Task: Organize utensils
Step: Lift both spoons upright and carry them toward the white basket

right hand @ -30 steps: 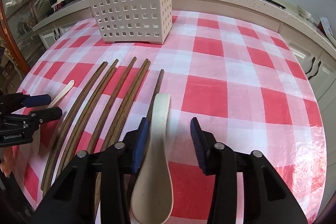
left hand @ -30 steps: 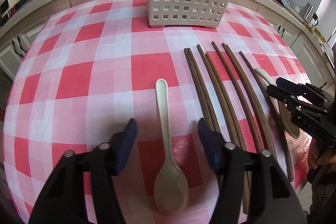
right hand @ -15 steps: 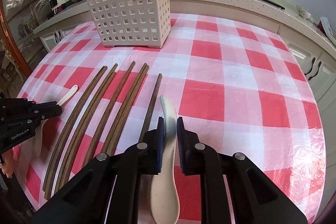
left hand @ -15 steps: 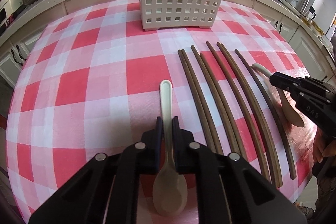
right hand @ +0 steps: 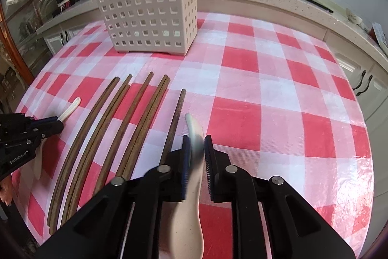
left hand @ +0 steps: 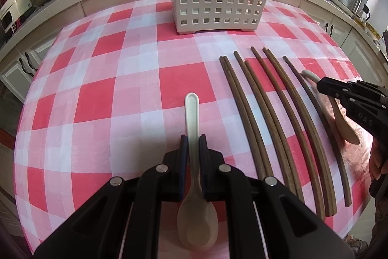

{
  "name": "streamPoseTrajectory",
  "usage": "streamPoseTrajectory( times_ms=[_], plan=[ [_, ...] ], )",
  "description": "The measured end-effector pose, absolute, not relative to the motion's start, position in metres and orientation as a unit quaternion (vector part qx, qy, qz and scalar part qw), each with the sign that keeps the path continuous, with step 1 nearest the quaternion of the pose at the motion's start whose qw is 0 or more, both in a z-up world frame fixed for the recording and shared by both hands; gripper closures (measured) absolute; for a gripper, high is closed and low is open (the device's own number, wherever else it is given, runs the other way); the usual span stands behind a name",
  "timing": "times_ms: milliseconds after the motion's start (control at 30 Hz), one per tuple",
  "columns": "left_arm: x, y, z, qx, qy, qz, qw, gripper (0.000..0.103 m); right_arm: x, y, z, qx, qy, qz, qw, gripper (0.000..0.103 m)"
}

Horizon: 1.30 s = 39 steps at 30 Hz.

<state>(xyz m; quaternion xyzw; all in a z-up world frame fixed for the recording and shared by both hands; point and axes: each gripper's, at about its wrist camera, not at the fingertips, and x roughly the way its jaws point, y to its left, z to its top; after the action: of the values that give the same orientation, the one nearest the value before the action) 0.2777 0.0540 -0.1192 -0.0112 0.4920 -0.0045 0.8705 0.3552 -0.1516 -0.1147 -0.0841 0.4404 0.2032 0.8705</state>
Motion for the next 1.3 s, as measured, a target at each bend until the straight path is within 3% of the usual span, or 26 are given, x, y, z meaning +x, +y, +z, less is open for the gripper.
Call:
streamPoseTrajectory(
  times_ms=[67,267,333,400,600,1300],
  plan=[
    [0.279,0.055,-0.119,-0.011,0.492,-0.004,0.87,0.093,0.358,-0.15,-0.118,-0.088,0.445,0.202,0.868,0.075],
    [0.283,0.055,-0.119,-0.008,0.495,-0.002,0.869,0.093,0.362,-0.142,-0.119,-0.111,0.45,0.21,0.861,0.075],
    [0.283,0.054,-0.119,-0.004,0.495,-0.002,0.869,0.093,0.362,-0.14,-0.119,-0.114,0.453,0.214,0.858,0.09],
    [0.282,0.054,-0.119,-0.003,0.493,-0.002,0.87,0.093,0.361,-0.139,-0.119,-0.124,0.449,0.21,0.859,0.095],
    [0.279,0.059,-0.114,-0.018,0.481,-0.005,0.877,0.094,0.351,-0.146,-0.108,-0.102,0.426,0.209,0.874,0.095],
    [0.254,0.06,0.011,-0.012,0.326,-0.006,0.945,0.094,0.324,-0.146,0.007,-0.053,0.288,0.248,0.923,0.095]
  ],
)
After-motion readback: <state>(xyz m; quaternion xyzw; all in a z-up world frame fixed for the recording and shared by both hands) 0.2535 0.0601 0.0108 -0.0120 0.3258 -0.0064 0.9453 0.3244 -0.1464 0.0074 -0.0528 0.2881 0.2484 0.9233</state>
